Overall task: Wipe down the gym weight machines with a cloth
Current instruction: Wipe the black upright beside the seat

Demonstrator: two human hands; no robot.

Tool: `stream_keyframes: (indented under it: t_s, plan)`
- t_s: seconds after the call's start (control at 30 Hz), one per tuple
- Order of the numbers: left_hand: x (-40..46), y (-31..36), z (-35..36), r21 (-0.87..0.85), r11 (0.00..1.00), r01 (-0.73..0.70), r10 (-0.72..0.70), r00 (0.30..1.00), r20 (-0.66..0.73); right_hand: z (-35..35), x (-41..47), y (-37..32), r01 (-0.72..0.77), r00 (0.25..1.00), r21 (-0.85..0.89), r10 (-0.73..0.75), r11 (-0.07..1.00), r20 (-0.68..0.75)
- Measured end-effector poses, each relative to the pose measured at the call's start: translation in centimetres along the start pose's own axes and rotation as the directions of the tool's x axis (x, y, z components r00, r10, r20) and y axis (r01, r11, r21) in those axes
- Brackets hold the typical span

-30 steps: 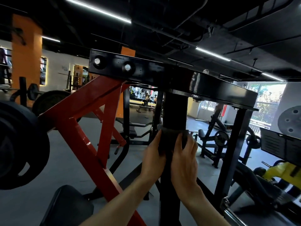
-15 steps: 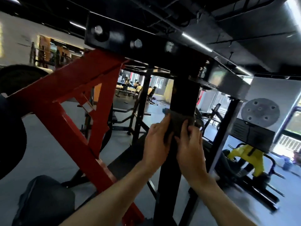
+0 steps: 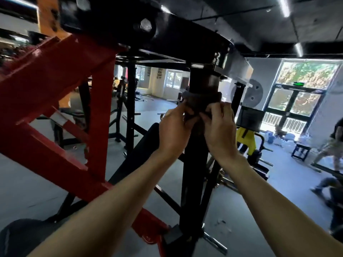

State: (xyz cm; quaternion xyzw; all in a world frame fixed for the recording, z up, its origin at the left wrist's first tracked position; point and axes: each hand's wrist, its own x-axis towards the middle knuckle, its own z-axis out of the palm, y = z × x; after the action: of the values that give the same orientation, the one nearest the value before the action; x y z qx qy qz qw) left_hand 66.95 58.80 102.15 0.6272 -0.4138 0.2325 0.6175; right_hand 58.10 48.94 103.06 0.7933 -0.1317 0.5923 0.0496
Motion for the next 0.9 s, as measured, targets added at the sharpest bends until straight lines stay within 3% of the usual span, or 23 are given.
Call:
stream_keyframes:
  t_s: [0.07,0.23,0.33,0.57,0.7,0.9]
  plan:
    - [-1.7,-1.6,0.6,0.029,0.999,-0.039,0.038,0.998,0.04,0.7,-2.6,1.0,0.022,0.998,-0.016,-0.021,1.0,0.055]
    - [-8.4,-5.9,2.2,0.038,0.999,-0.002,-0.006,0.974,0.227,2.4,-11.3,3.0,-0.098,0.944,0.04,0.08,0.994,0.321]
    - [-8.8,-6.4,2.3,0.097,0.995,-0.024,-0.006,0.954,0.299,1.8,-11.4,3.3,-0.157,0.898,0.08,0.108,0.984,0.426]
    - [-2.9,-3.2,1.3,0.137,0.981,-0.14,0.115,0.978,0.173,0.2,-3.8,1.9,-0.109,0.959,0.172,0.058,0.979,0.279]
    - [-5.0,-6.0,2.0,0.141,0.976,-0.168,0.124,0.953,0.277,1.2,-7.3,3.6,-0.062,0.955,0.19,0.003,0.98,0.296]
    - [-14.1,-11.5,4.4,0.152,0.988,-0.028,-0.05,0.873,0.485,4.1,-18.9,5.5,-0.275,0.843,0.116,0.182,0.954,0.506]
